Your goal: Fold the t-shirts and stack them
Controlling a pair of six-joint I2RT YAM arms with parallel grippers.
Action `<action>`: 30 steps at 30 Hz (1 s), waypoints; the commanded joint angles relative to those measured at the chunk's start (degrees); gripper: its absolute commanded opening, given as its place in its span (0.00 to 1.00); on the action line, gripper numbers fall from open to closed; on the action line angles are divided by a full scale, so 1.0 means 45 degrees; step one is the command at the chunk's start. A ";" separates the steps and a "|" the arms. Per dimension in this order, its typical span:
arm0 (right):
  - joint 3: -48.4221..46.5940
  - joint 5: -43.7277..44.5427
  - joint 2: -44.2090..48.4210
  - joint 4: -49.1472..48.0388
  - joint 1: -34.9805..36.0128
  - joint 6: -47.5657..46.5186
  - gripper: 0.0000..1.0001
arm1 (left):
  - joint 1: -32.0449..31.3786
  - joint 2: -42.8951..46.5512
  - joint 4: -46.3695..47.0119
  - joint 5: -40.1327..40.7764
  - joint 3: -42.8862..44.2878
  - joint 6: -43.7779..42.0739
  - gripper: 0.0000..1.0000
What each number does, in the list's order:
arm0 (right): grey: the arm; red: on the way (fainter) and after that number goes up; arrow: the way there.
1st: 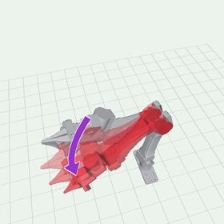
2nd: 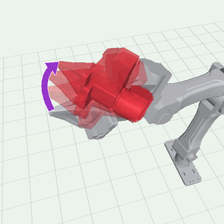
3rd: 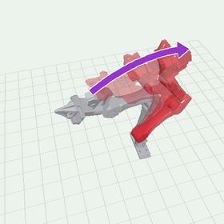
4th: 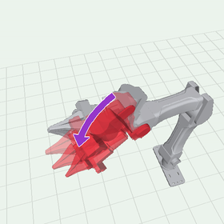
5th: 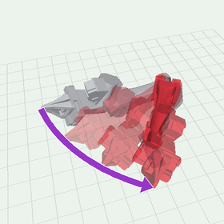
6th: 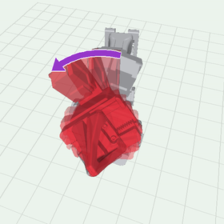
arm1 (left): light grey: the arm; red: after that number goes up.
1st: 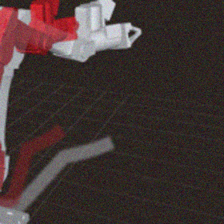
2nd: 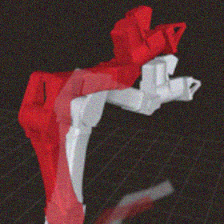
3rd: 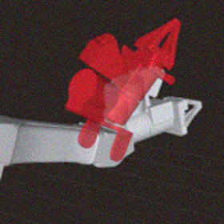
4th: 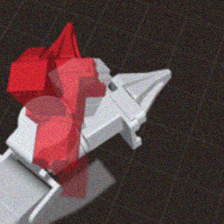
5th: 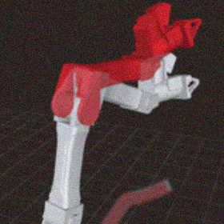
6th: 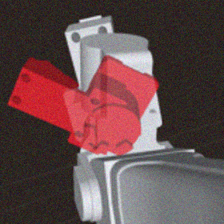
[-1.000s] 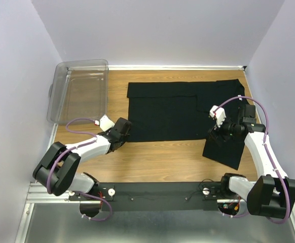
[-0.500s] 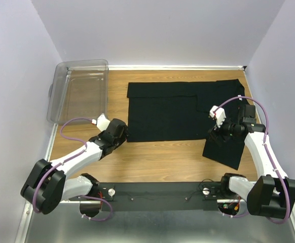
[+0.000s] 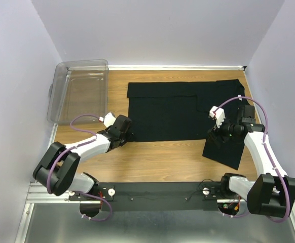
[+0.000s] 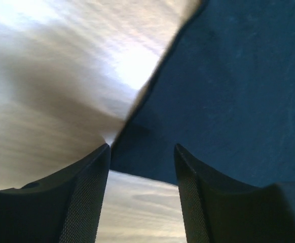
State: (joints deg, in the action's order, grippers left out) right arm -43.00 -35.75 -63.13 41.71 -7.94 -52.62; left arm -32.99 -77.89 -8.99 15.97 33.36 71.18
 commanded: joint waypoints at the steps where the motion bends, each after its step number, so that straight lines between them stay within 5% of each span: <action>1: 0.0357 -0.0162 0.0396 0.0320 -0.0012 0.0073 0.93 | 0.0027 -0.0739 -0.0229 -0.0403 -0.0461 0.0120 0.46; 7: 0.0318 -0.0122 0.0397 0.0398 -0.0012 0.0033 0.93 | 0.0066 -0.0056 0.0084 -0.0462 -0.0715 -0.0133 0.03; 13: 0.0142 -0.0298 0.0182 0.0457 -0.0012 0.0072 0.93 | 0.0242 0.1056 -0.0032 -0.0384 -0.0579 -0.0873 0.00; 14: 0.0123 -0.0279 0.0221 0.0476 -0.0012 0.0072 0.93 | 0.0281 0.1155 -0.0361 -0.0442 -0.0520 -0.0934 0.03; 17: 0.0103 -0.0279 0.0260 0.0515 -0.0012 0.0034 0.93 | 0.0320 0.1546 -0.0851 -0.0696 -0.0442 -0.1169 0.37; 19: 0.0103 -0.0356 0.0241 0.0515 -0.0012 0.0033 0.93 | 0.0320 0.1897 -0.1126 -0.1415 -0.0791 -0.0917 0.45; 30: 0.0064 -0.0728 -0.0131 0.0535 -0.0012 -0.0006 0.93 | 0.0301 0.1275 -0.0131 -0.2142 -0.1653 0.0549 0.47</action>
State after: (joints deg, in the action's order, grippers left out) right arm -41.91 -37.08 -63.35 43.03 -7.94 -52.56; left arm -31.70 -69.36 -9.37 7.40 26.15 71.31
